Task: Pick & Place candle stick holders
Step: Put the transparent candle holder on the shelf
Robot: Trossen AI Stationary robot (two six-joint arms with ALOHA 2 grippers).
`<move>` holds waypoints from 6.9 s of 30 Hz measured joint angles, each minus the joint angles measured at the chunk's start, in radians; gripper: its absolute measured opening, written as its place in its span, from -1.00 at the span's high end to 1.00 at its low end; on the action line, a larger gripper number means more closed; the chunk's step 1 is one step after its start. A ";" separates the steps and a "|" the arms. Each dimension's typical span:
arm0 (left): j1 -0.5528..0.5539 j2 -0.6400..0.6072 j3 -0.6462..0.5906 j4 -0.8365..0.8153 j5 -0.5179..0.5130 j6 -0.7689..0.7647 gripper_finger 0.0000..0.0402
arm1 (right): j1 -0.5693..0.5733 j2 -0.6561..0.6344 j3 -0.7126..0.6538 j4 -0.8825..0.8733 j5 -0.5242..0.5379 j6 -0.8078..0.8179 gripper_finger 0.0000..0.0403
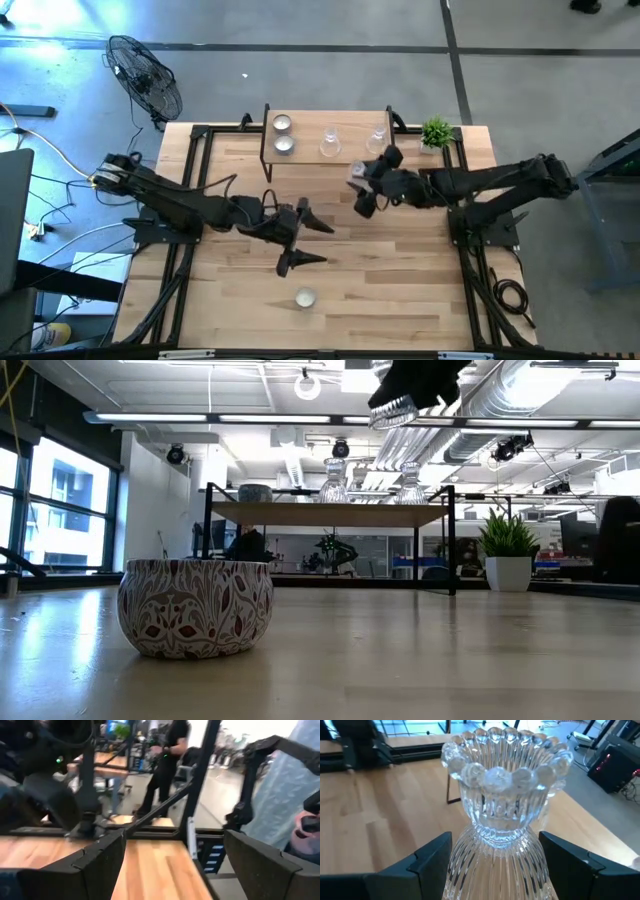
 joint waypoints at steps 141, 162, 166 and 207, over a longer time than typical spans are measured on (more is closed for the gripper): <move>0.002 -0.073 0.001 -0.267 -0.277 0.000 -0.65 | -0.326 0.352 -0.295 0.901 -0.083 -0.011 -0.45; 0.002 -0.073 0.001 -0.267 -0.274 -0.003 -0.65 | -0.334 0.306 -0.297 0.848 -0.112 -0.021 -0.46; 0.002 -0.073 0.001 -0.267 -0.274 -0.003 -0.65 | -0.348 0.306 -0.295 0.847 -0.140 -0.018 -0.46; 0.001 -0.072 0.001 -0.270 -0.273 -0.004 -0.65 | -0.352 0.305 -0.294 0.860 -0.145 -0.010 -0.48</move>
